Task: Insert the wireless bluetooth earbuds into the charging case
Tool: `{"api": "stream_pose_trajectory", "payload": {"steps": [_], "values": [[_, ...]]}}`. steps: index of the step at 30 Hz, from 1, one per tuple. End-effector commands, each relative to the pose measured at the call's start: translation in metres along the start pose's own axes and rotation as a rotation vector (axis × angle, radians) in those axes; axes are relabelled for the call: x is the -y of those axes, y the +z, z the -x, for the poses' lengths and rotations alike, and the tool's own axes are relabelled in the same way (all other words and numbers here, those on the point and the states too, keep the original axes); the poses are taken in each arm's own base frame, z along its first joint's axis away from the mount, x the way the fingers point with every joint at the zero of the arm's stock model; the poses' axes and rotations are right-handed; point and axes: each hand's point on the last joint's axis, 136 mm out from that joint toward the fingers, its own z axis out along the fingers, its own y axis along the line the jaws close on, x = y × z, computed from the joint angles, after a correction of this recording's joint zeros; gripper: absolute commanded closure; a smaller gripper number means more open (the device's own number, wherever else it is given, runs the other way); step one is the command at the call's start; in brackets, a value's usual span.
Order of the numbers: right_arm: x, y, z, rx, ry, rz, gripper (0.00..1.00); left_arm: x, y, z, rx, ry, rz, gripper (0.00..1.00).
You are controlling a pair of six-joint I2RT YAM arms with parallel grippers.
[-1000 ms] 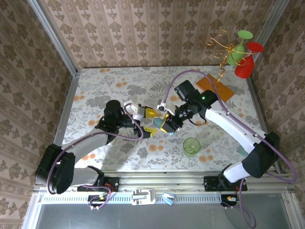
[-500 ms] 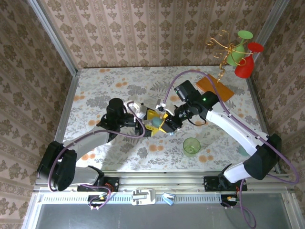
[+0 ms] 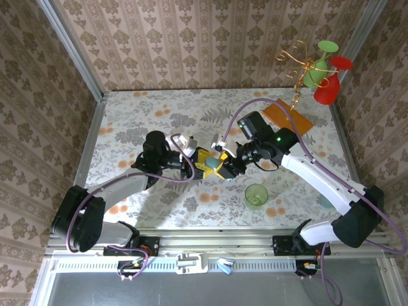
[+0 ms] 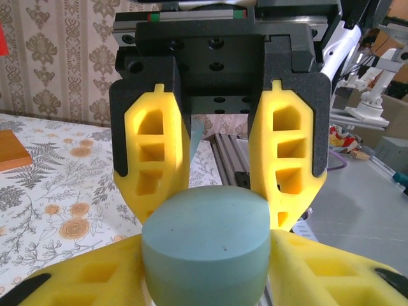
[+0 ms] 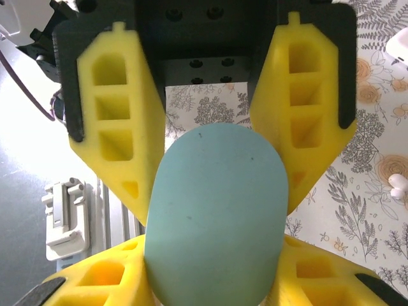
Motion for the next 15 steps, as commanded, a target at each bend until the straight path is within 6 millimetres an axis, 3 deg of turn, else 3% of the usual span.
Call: {"api": "stream_pose_trajectory", "payload": {"steps": [1, 3, 7, 15], "values": [[-0.0049, 0.0004, -0.0008, 0.006, -0.022, 0.008, 0.81, 0.0043, 0.0012, 0.0171, 0.029, 0.055, -0.034, 0.58], [-0.0036, -0.0001, 0.0003, 0.011, -0.026, 0.002, 0.81, 0.0046, 0.0013, 0.0161, 0.028, 0.053, -0.039, 0.58], [0.0005, -0.0036, 0.0067, 0.043, -0.033, -0.028, 0.80, 0.0035, 0.0011, 0.0138, 0.027, 0.049, -0.040, 0.45], [0.0003, -0.0047, 0.0057, 0.048, -0.031, -0.029, 0.80, 0.0017, -0.0001, 0.0134, 0.027, 0.045, -0.041, 0.47]]}}
